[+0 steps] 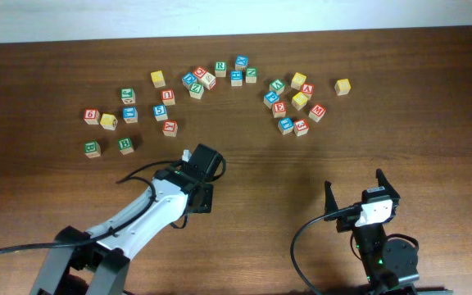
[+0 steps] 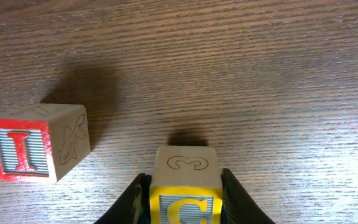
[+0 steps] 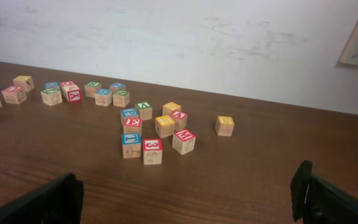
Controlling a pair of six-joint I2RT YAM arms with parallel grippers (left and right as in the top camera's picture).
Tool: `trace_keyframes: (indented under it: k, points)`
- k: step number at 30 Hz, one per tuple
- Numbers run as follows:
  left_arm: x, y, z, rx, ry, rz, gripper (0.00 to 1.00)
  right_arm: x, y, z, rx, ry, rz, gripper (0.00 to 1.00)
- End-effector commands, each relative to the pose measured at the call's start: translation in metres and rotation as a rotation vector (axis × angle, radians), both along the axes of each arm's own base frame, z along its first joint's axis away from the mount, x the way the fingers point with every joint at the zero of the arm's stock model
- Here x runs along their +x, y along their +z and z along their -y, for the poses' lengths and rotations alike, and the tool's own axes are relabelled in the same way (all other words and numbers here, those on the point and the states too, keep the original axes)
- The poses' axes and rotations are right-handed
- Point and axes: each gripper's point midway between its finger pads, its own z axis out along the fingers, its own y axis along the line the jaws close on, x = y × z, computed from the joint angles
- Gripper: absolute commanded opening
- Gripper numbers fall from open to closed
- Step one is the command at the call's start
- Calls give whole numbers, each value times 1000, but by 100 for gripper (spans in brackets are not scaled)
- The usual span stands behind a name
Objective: Spell out ICRA
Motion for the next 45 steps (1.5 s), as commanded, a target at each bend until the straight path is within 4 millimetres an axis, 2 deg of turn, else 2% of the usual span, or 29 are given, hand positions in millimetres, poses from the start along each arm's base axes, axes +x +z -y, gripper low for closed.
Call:
trace_keyframes:
  k: [1,10,25,32,35,45]
  points:
    - [-3,-4,-4,21,14,-10,26,0,-3,2,11,-9,-7,98]
    - [-1,-3,-9,46,19,5,24,0,-3,2,11,-9,-7,98]
    - [0,-2,-11,56,28,14,26,0,-3,2,11,-9,-7,98]
    - [1,-2,-11,55,28,16,35,0,-3,2,11,-9,-7,98]
    - [1,-2,-10,54,28,18,43,0,-3,2,11,-9,-7,98]
    - [23,5,-9,62,41,119,46,0,-3,2,11,-9,-7,98]
